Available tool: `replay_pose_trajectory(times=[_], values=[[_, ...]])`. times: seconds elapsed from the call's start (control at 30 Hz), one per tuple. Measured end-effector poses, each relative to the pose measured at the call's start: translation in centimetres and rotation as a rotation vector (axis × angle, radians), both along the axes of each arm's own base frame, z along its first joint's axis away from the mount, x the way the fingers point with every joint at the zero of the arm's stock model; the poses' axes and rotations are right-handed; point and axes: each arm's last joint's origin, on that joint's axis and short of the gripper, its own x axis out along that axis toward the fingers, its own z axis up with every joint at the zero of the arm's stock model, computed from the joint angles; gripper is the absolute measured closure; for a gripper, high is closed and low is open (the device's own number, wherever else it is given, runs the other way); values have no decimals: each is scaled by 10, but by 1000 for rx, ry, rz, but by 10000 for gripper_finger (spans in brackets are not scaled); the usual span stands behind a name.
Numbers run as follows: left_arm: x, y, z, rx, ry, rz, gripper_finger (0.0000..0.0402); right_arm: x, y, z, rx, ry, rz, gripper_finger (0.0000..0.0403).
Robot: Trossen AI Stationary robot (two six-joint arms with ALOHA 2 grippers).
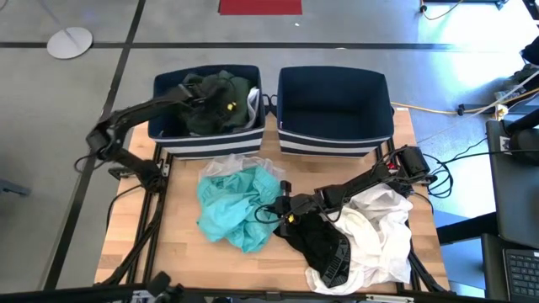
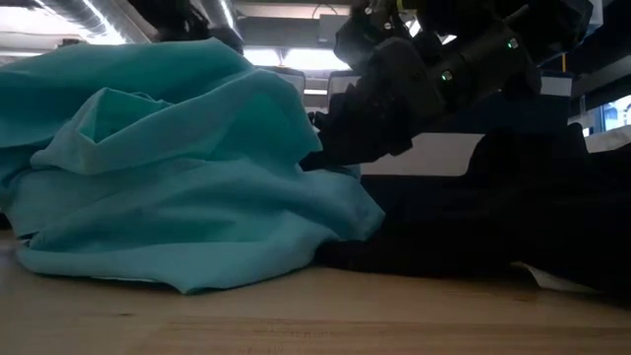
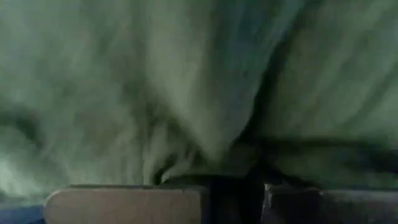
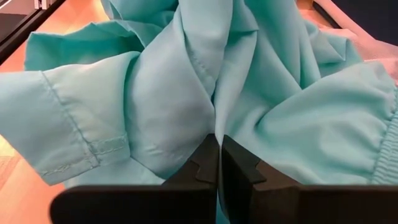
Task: Sort clothes
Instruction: Put the green polo shirt into the left blue bin
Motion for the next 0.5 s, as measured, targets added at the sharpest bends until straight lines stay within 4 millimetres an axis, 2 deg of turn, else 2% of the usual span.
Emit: replay_pose_trajectory(times=[0.17,0.27,0.37,0.5], values=[[11,9,-33,-124,95,-16,373,0,0,0,-1,2,0,386],[15,14,-45,-157,118,5,367,0,0,0,-1,2,0,386],[15,17,-50,-171,125,13,345,0,0,0,3,4,8,386],[11,18,-45,-179,116,27,298,0,0,0,3,4,8,386]])
